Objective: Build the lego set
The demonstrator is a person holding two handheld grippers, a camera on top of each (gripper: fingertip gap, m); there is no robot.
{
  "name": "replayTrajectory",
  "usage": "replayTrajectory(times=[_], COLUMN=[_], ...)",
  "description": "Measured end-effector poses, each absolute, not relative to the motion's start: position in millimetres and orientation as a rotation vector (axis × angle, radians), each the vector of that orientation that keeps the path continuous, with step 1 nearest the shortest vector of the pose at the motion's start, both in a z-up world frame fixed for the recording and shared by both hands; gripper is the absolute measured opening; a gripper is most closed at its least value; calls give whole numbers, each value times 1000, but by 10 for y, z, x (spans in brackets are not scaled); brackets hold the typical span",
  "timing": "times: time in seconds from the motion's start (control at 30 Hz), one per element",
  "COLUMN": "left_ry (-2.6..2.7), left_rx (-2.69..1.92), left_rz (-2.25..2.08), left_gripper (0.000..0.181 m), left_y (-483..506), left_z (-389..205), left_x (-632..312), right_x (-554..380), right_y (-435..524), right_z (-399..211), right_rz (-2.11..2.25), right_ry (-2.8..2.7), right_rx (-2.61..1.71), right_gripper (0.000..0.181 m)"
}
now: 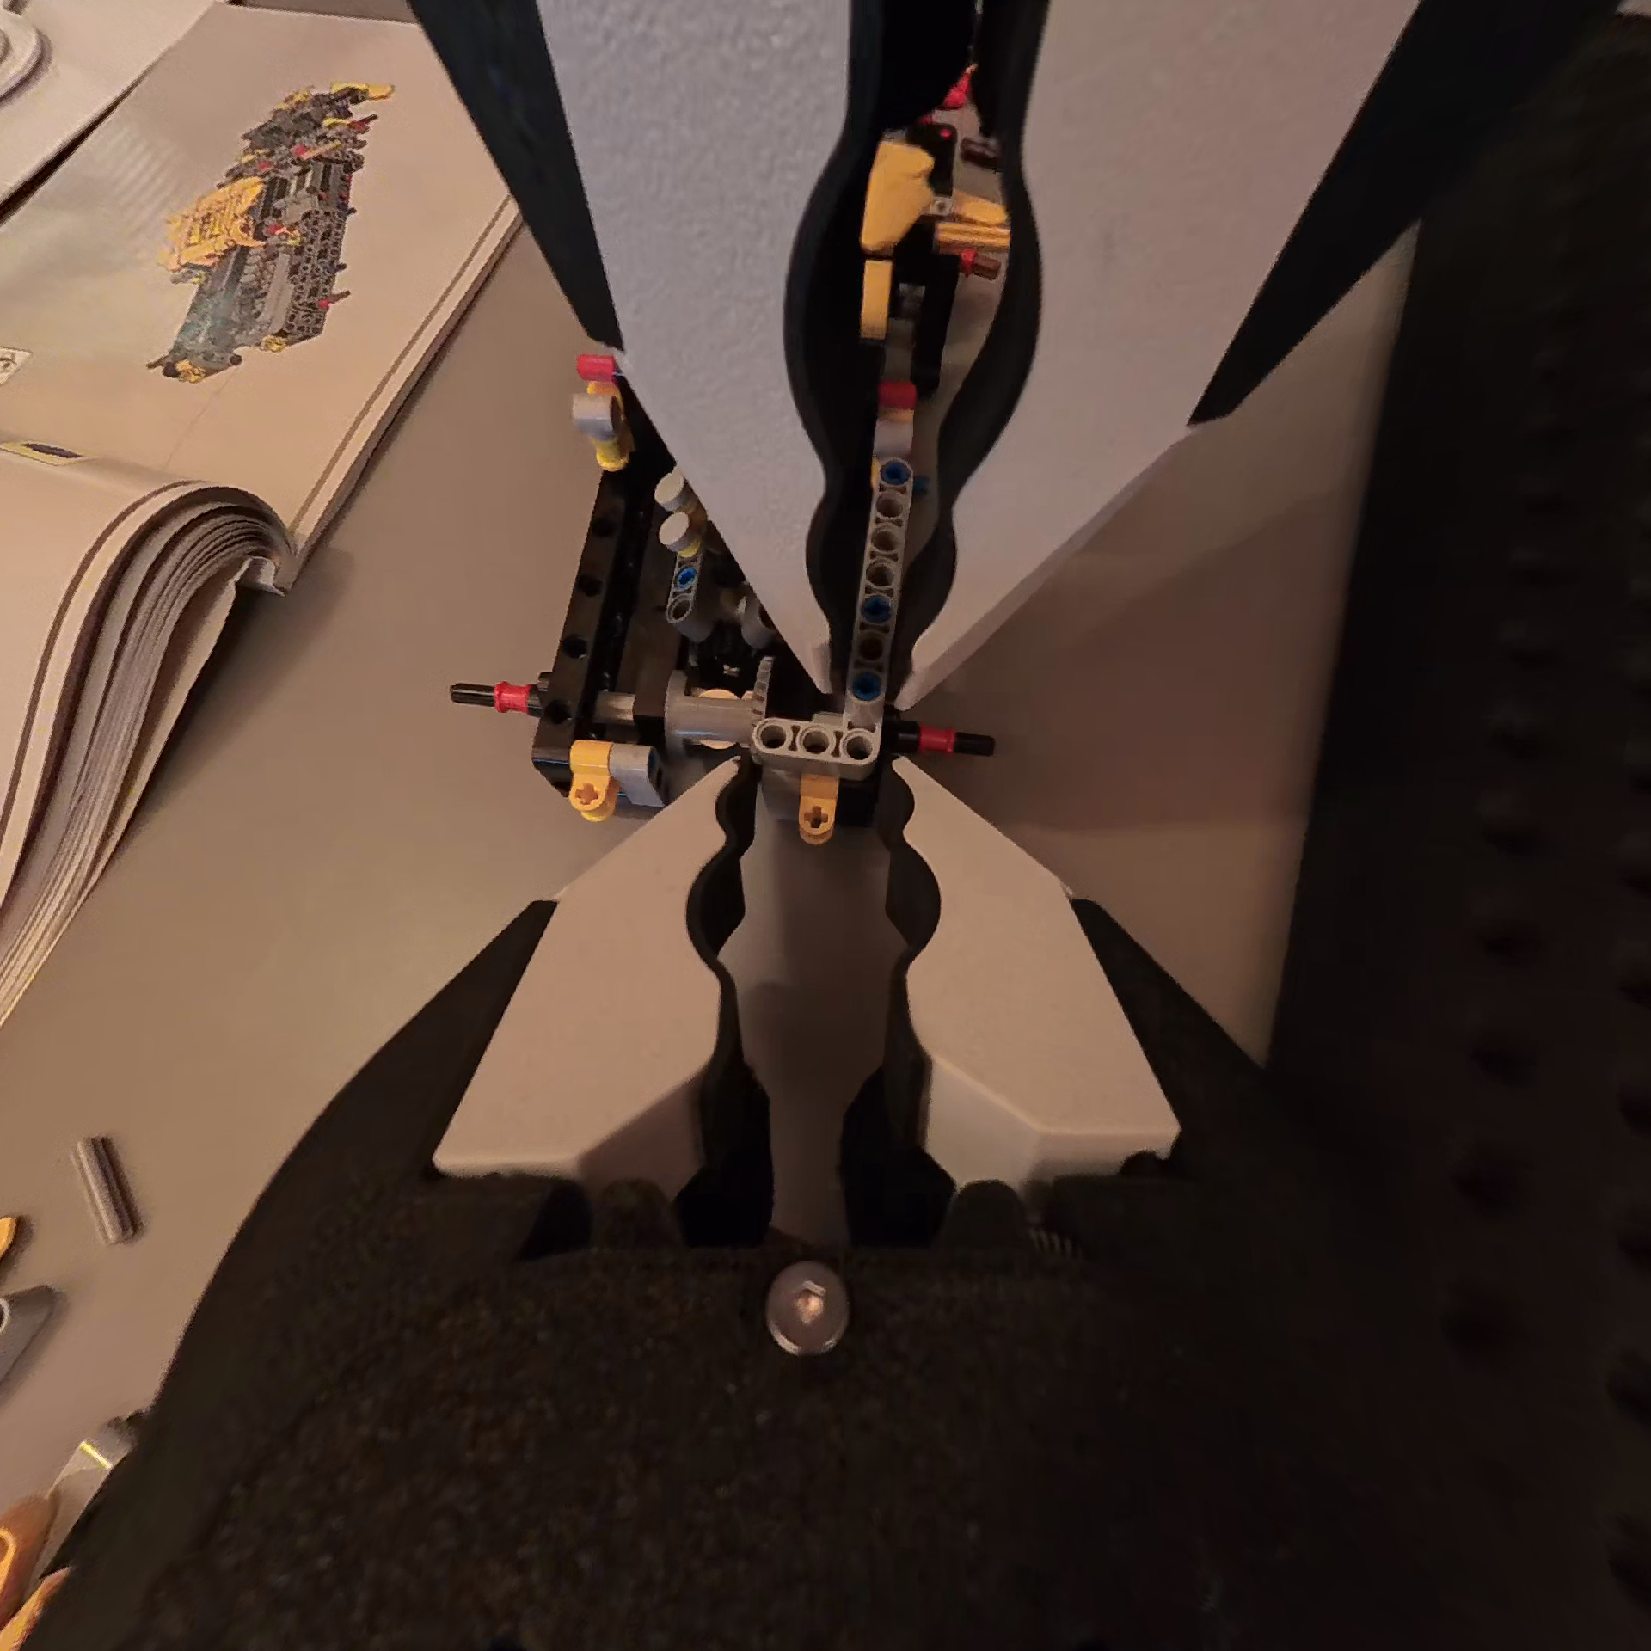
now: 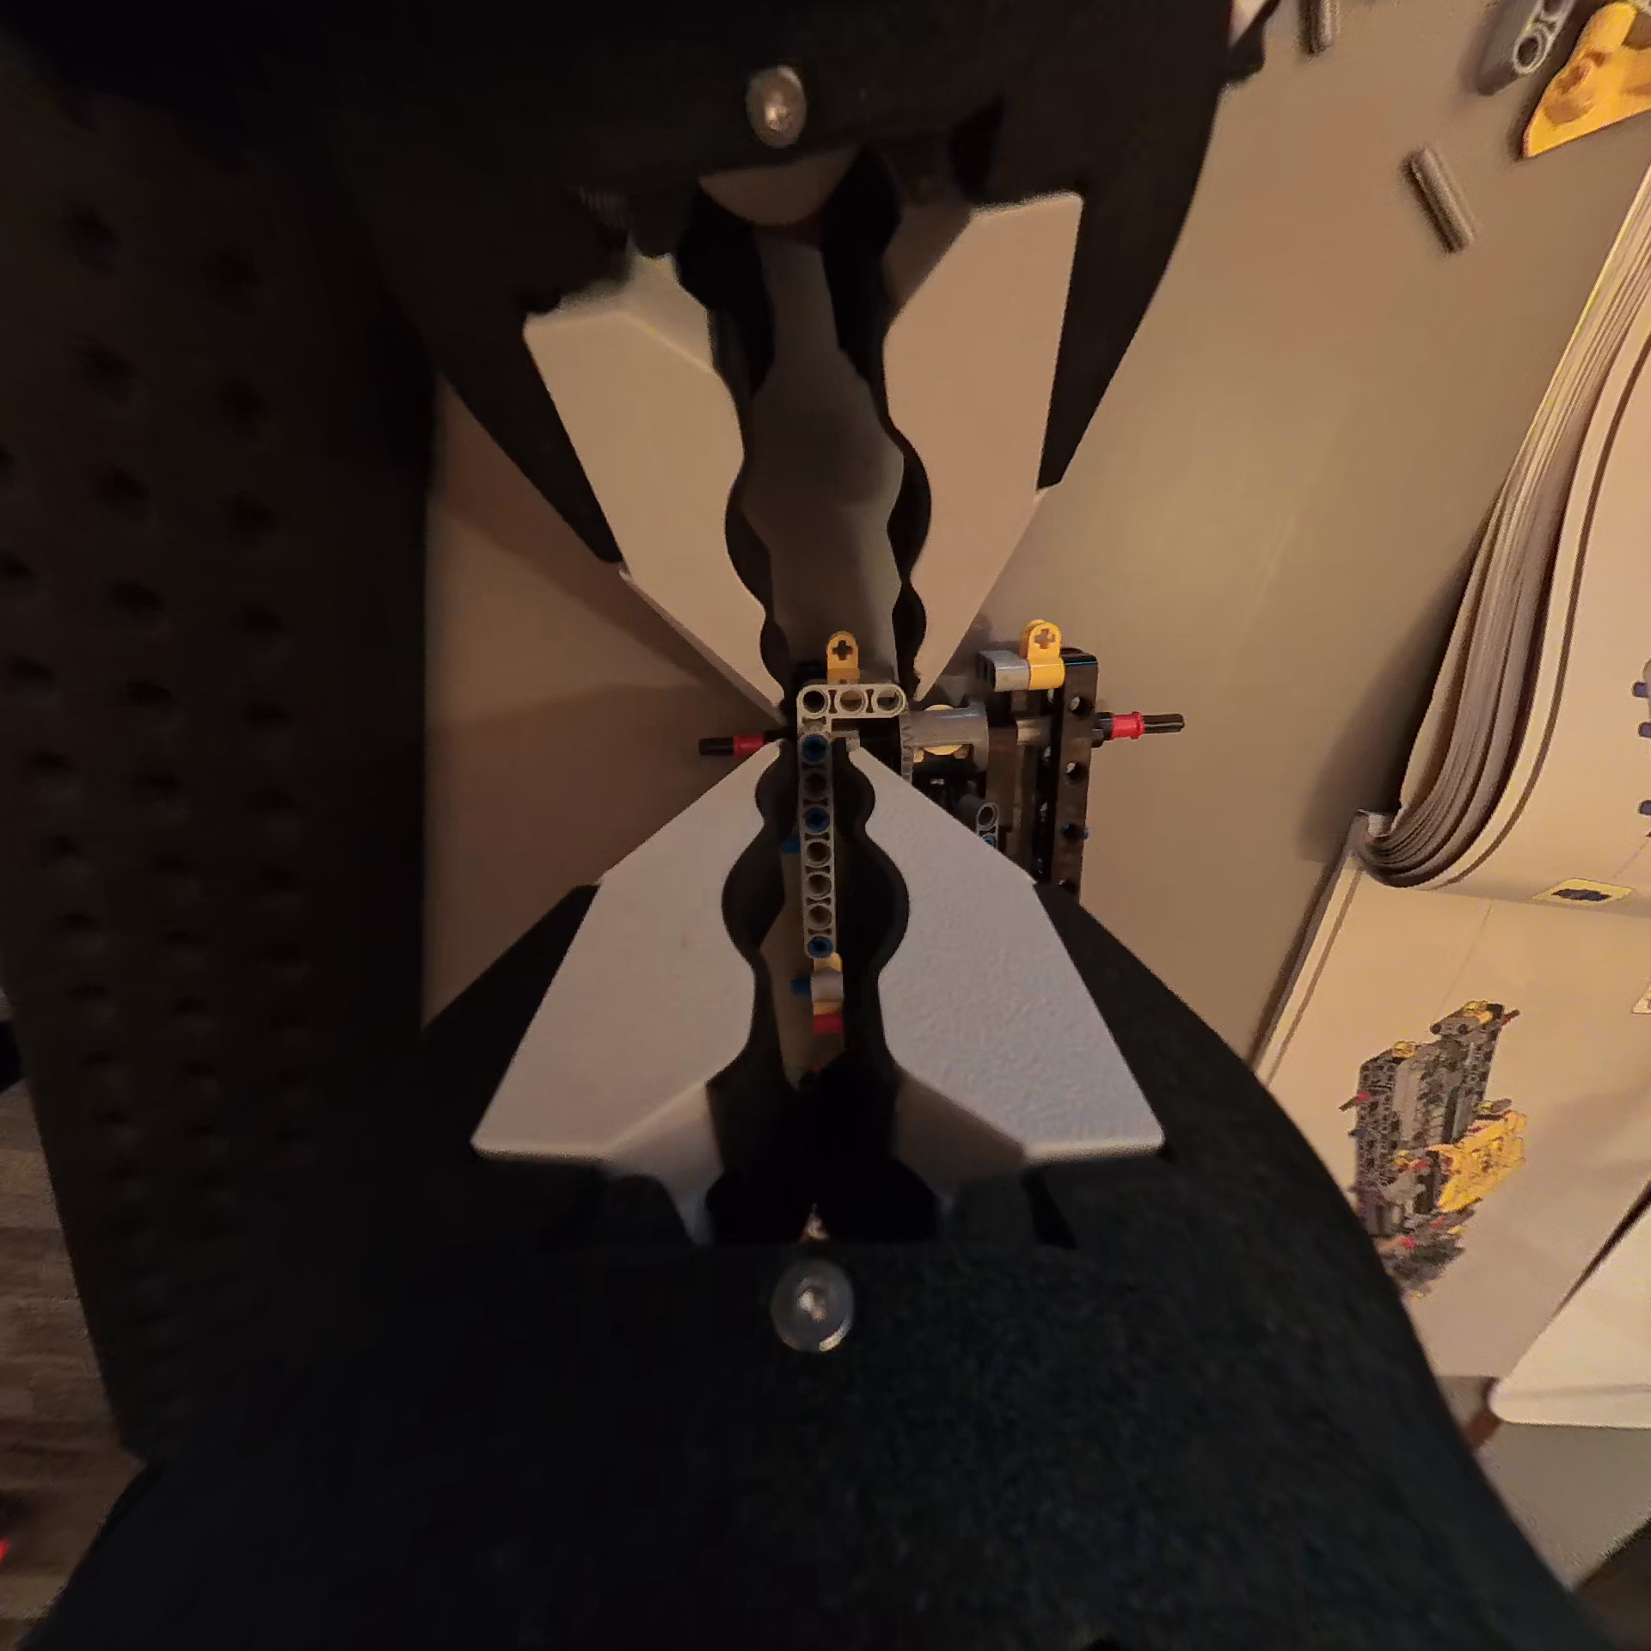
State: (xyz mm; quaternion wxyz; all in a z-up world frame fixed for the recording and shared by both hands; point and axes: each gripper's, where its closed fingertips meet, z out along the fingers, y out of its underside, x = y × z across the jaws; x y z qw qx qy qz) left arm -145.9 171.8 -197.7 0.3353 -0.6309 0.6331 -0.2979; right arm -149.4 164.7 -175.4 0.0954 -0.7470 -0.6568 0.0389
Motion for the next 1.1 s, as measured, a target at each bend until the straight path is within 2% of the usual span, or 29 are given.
replayTrajectory(times=[0.33, 0.4, 0.57, 0.7, 0.8, 1.1], left_ry=[1641, 1575, 1562, 1597, 1592, 1602], left_rx=[-1657, -1613, -1578, -1554, -1538, -1485], left_rz=[-818, -920, -931, -882, -870, -785], left_gripper=[28, 38, 37, 28, 24, 24], left_y=[1711, 1681, 1667, 1681, 1685, 1680], left_z=[-1959, -1812, -1762, -1794, -1781, -1788], left_x=[-1463, -1482, -1487, -1433, -1431, -1420], right_x=[-1498, -1501, -1510, -1502, -1404, -1147], right_y=[1642, 1644, 1646, 1653, 1674, 1633], right_z=[-1754, -1753, -1755, -1764, -1698, -1780], right_rz=[186, 217, 302, 323, 319, 111], right_ry=[-1910, -1893, -1859, -1831, -1776, -1781], right_rx=[-2176, -2167, -2153, -2137, -2154, -2086], right_gripper=[6, 6, 6, 7, 24, 7])
